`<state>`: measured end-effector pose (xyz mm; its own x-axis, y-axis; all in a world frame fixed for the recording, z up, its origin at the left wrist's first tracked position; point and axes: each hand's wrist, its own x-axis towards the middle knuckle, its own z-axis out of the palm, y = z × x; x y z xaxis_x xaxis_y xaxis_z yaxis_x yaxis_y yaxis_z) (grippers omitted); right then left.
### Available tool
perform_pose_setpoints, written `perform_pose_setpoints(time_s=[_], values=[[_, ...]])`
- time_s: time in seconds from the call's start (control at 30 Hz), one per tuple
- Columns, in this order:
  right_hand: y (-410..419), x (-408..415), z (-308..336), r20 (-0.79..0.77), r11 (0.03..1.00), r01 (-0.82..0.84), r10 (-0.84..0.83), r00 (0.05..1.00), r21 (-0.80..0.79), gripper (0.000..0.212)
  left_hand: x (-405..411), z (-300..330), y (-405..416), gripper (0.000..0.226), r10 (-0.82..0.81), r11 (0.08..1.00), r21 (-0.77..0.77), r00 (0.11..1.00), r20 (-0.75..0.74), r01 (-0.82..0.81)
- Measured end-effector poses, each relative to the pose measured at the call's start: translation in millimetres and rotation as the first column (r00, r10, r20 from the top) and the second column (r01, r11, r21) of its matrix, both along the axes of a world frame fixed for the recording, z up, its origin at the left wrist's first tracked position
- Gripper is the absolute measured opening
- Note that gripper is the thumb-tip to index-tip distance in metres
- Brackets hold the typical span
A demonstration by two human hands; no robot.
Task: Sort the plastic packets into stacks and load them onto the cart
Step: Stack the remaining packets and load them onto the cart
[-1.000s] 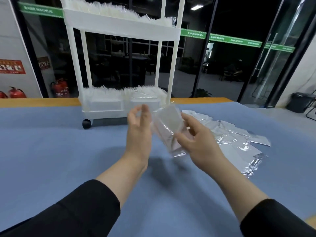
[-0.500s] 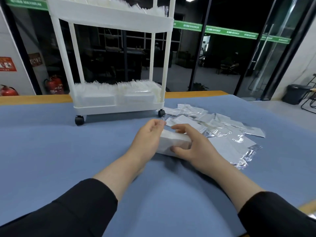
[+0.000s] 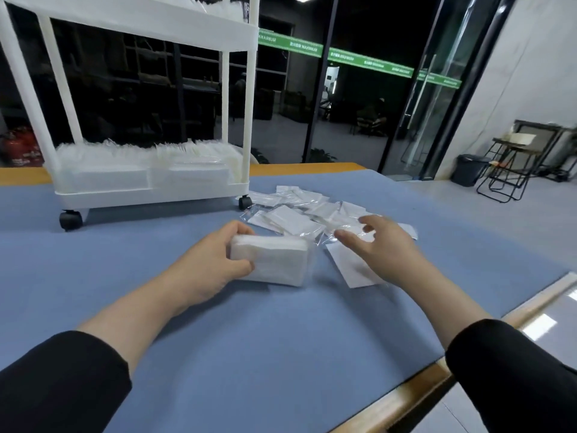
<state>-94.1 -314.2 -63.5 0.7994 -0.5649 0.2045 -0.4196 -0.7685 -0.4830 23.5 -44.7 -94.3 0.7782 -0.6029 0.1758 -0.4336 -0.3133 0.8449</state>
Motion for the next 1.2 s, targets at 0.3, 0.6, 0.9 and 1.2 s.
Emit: perform_pose_setpoints(time_s=[0.3, 0.6, 0.9, 1.2], values=[[-12.0, -14.3, -7.6, -0.247, 0.994, -0.038, 0.062, 0.967, 0.099, 0.079, -7.9, 0.4, -2.5, 0.036, -0.1, 0.995, -0.002, 0.994, -0.037, 0.1], [-2.4, -18.6, 8.3, 0.087, 0.964, -0.235, 0.225, 0.97, 0.126, 0.01, -11.9, -1.3, -6.5, 0.032, -0.168, 0.984, -0.066, 0.982, -0.082, 0.163], [18.6, -19.8, 29.1, -0.09, 0.922, -0.384, 0.378, 0.922, -0.058, 0.003, -16.3, 2.6, -7.3, 0.038, -0.235, 0.971, -0.069, 0.971, -0.049, 0.231], [23.8, -5.6, 30.3, -0.211, 0.866, -0.5, 0.492, 0.845, 0.017, 0.014, -18.3, 1.6, -8.6, 0.05, -0.267, 0.961, -0.095, 0.962, -0.054, 0.261]])
